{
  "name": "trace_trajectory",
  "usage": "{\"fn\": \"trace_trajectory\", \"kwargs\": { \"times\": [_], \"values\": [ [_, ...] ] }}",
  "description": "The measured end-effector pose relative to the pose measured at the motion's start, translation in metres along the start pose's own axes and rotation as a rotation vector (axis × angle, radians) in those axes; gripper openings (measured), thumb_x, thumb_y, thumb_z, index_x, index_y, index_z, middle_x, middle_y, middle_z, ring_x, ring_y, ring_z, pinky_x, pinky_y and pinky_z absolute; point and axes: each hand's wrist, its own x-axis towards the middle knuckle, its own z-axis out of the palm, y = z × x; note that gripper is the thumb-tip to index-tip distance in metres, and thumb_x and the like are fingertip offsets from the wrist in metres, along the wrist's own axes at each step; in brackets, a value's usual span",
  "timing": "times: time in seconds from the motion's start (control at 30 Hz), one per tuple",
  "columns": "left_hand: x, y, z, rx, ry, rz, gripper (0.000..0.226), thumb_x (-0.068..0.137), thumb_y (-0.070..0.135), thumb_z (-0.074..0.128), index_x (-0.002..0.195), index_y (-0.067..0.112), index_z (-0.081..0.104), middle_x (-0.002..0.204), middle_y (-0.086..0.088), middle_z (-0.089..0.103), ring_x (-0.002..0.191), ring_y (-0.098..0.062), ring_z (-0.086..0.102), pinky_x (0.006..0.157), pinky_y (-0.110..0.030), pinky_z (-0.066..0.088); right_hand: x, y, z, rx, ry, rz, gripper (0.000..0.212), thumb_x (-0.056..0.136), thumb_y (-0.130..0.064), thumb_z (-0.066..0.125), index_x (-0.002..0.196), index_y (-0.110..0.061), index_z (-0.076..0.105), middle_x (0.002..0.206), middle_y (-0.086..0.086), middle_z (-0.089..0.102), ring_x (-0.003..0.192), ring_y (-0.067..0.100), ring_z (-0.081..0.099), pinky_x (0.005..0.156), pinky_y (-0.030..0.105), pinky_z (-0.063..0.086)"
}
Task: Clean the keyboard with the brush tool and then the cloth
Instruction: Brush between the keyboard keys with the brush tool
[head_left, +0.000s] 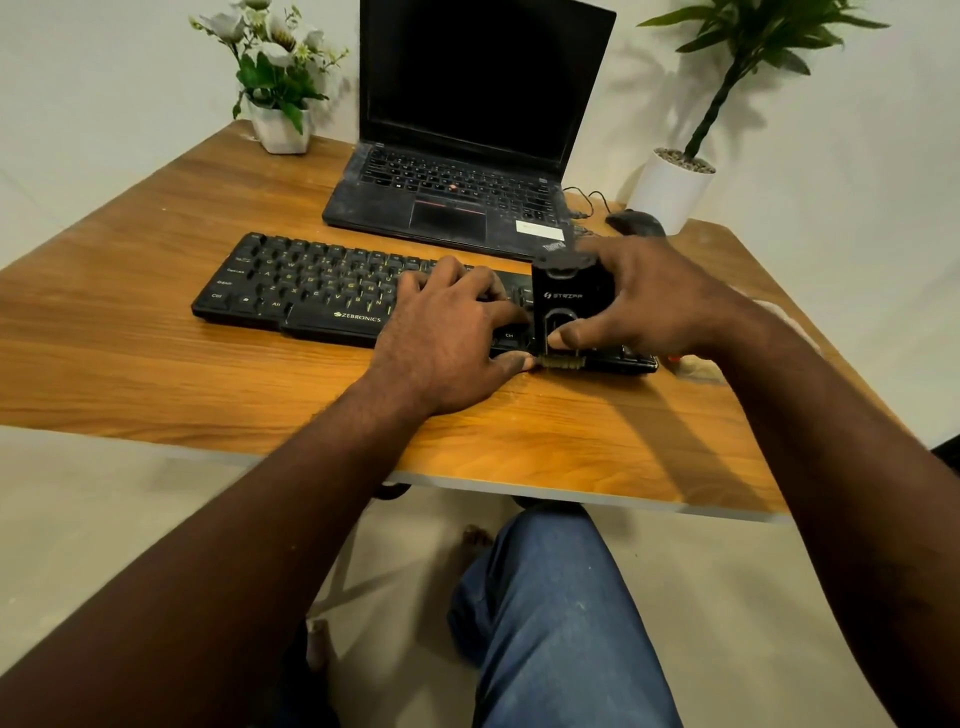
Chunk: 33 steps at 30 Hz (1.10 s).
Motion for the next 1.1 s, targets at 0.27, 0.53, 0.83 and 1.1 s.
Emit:
{"fn": "trace_trajectory", "kwargs": {
  "times": [0.27,0.53,0.83,1.1],
  "values": [
    [-0.001,0.000,0.000,0.017,0.001,0.000,0.061,0.088,0.079,0.050,0.134,0.041,0.062,0.135,0.008,0.052,0.129,-0.022,0.038,0.102,-0.050,0.033,0.006,0.005,0.000,-0.037,0.011,-0.039,0.055,0.077,-0.026,0.089,0.126,-0.025,0.063,0.112,-0.010,0.069,0.102,0.006,0.065,0.082,0.026,0.055],
    [0.000,-0.001,0.001,-0.002,0.000,0.003,0.059,0.088,0.080,0.049,0.136,0.047,0.059,0.133,0.012,0.052,0.128,-0.019,0.038,0.103,-0.049,0.035,0.000,0.021,-0.009,0.028,0.067,0.009,0.052,0.077,-0.023,0.089,0.121,-0.031,0.062,0.104,-0.016,0.068,0.098,0.003,0.066,0.080,0.021,0.051],
    [0.000,-0.001,0.001,0.000,-0.003,-0.001,0.059,0.089,0.080,0.048,0.137,0.048,0.059,0.134,0.012,0.052,0.129,-0.019,0.038,0.103,-0.048,0.034,-0.002,0.020,-0.009,0.054,0.077,-0.001,0.049,0.077,-0.022,0.089,0.113,-0.036,0.059,0.103,-0.016,0.067,0.098,-0.001,0.064,0.079,0.020,0.052],
    [-0.001,0.000,0.001,0.009,0.010,0.008,0.059,0.089,0.078,0.049,0.136,0.045,0.061,0.134,0.011,0.051,0.128,-0.020,0.038,0.102,-0.049,0.033,0.017,0.035,-0.010,0.084,0.385,0.096,0.065,0.077,-0.028,0.089,0.135,-0.018,0.060,0.123,0.001,0.070,0.111,0.018,0.065,0.089,0.030,0.056]
  ]
}}
